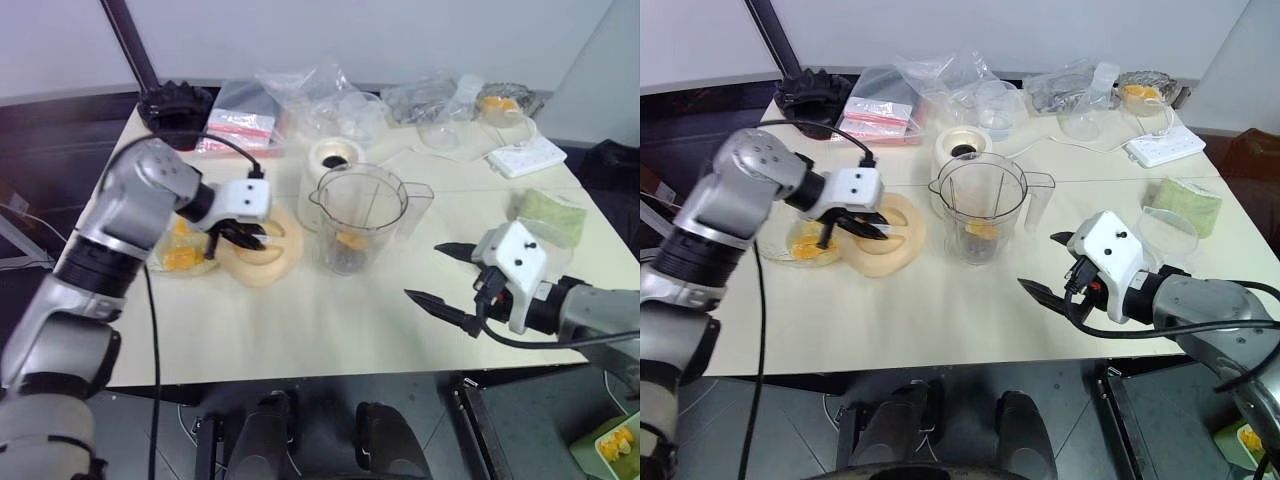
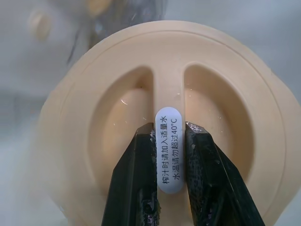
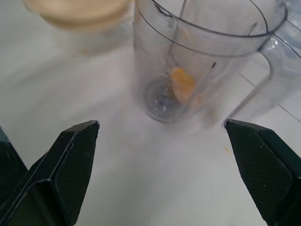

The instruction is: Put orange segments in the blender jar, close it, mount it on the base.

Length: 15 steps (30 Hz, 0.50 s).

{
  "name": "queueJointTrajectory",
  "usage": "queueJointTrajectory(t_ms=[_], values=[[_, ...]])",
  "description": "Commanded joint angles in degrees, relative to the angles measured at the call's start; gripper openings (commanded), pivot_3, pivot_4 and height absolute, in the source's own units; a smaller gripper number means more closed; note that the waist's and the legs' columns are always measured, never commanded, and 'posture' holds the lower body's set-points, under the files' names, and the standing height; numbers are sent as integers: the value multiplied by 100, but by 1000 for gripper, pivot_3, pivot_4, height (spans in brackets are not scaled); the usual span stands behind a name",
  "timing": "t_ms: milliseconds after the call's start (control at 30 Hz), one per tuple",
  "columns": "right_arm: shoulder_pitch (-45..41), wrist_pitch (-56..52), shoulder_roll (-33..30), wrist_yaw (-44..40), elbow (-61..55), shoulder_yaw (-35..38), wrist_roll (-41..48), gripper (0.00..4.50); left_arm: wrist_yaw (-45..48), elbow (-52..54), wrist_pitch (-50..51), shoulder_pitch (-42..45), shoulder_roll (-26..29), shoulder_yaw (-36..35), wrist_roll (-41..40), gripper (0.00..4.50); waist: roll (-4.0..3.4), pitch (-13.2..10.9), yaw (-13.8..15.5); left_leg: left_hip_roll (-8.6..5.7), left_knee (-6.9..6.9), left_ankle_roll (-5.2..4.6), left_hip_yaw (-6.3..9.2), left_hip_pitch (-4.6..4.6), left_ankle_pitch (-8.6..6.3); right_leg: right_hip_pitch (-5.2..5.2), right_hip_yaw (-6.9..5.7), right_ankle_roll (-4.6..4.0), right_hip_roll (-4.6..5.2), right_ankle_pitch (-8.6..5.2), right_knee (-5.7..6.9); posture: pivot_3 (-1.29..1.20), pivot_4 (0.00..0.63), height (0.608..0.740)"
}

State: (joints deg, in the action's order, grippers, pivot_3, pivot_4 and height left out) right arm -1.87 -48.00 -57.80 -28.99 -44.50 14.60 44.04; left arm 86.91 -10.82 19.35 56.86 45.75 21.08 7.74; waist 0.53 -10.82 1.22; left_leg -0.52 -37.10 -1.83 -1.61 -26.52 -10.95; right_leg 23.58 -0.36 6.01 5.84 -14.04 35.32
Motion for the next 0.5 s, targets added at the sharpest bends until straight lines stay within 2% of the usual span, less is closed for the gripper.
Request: queueJointTrajectory(t_ms=[33, 167, 233, 333, 433, 500], values=[[-167, 188, 84, -74, 40, -13, -189, 4500, -290, -266, -320, 761, 84, -229, 171, 249, 3, -2, 25, 0, -2, 0, 0, 0, 0, -2, -2, 0, -1, 0, -1, 0, 150, 740], [-317, 308, 248, -56, 243, -117, -434, 4500, -615, -1422, -883, 1782, -185, -313, 152, 249, 4, -2, 64, -2, -3, -6, -8, -4, -3, 4, -1, 1, -17, 0, -4, 0, 150, 740], [-423, 418, 364, -23, 433, -216, -638, 4500, -912, -2456, -1188, 2539, -555, -387, 114, 249, 8, -4, 111, -2, -8, -7, -8, -5, -2, 5, -1, 3, -24, 1, 0, 0, 150, 740], [-510, 585, 593, 19, 621, -393, -895, 4500, -639, -3828, -1367, 3503, -1200, -537, -162, 249, 19, -10, 120, -3, -21, -8, -3, -13, -3, 1, -10, 11, -29, 2, 0, 0, 150, 740], [-563, 695, 874, 105, 680, -592, -1100, 4500, -641, -4847, -1445, 4117, -1768, -586, -149, 249, 20, -11, 104, -7, -27, -27, -13, -19, -14, 4, -5, 24, -27, 3, -3, 0, 150, 740], [-514, 811, 1075, 208, 715, -689, -1306, 4500, -652, -5339, -1176, 4501, -2192, -599, -116, 249, 23, -13, 102, -8, -29, -28, -14, -20, -15, 5, -2, 72, -27, 16, -1, 0, 150, 740]])
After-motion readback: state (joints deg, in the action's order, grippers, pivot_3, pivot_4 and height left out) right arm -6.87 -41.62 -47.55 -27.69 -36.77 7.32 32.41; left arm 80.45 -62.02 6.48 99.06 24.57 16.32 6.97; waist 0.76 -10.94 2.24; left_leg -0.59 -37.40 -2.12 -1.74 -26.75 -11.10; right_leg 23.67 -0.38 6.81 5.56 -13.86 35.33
